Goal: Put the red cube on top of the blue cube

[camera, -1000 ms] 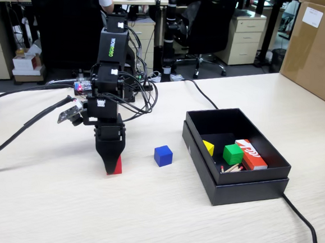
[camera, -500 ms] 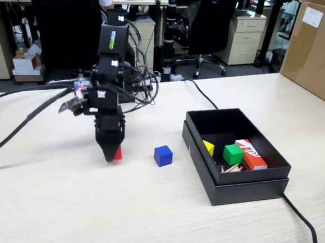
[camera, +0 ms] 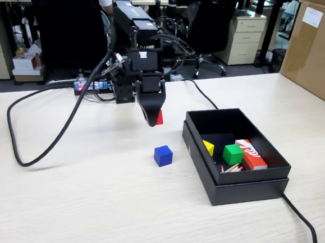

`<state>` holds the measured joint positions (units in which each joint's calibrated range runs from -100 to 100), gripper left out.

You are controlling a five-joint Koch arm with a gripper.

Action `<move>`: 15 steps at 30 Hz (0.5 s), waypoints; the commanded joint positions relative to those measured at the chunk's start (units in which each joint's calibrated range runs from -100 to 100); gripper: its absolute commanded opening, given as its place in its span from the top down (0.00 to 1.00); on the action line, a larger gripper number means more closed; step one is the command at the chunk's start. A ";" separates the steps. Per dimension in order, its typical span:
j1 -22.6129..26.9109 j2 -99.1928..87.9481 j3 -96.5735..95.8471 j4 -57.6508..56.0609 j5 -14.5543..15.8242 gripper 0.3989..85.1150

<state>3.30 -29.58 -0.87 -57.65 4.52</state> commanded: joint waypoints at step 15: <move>0.39 18.85 12.56 5.34 0.29 0.96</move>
<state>3.69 -9.77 5.80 -54.32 5.15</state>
